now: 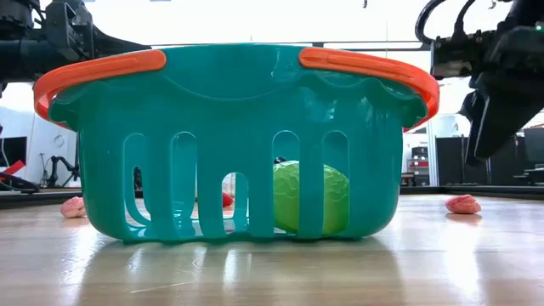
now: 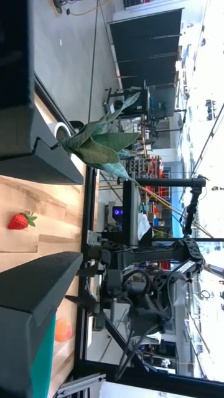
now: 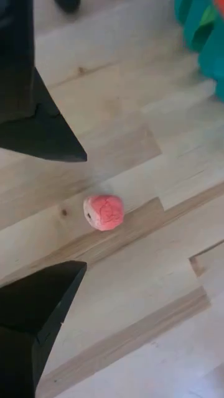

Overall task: Pick and placing Produce into tupperware
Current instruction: Put the top right small pink peach into the blue bin

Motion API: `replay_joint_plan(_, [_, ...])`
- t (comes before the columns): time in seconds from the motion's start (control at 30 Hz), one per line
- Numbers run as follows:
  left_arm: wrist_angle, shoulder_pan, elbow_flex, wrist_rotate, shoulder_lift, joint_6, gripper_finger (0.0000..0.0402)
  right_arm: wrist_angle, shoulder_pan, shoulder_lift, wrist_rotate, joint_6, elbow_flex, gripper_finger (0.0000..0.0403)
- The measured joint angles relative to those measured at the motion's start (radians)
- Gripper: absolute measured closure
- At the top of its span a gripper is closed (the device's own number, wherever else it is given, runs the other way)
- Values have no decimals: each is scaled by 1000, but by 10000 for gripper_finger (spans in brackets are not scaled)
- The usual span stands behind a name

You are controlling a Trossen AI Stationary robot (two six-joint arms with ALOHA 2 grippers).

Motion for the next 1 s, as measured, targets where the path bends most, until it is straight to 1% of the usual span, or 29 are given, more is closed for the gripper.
replay_joint_plan(0.17, [0, 0, 0, 0, 0, 0, 228, 20, 0, 52, 2, -2, 0, 85])
replay_joint_plan(0.3, [0, 0, 0, 0, 0, 0, 228, 51, 0, 93, 22, -8, 6, 67])
replay_joint_plan(0.47, [0, 0, 0, 0, 3, 0, 228, 125, 0, 163, 45, -45, 6, 68])
replay_joint_plan(0.63, [0, 0, 0, 0, 3, 0, 228, 124, 0, 216, 48, -47, 6, 75])
replay_joint_plan(1.0, [0, 0, 0, 0, 3, 0, 228, 145, -2, 260, 53, -37, 9, 76])
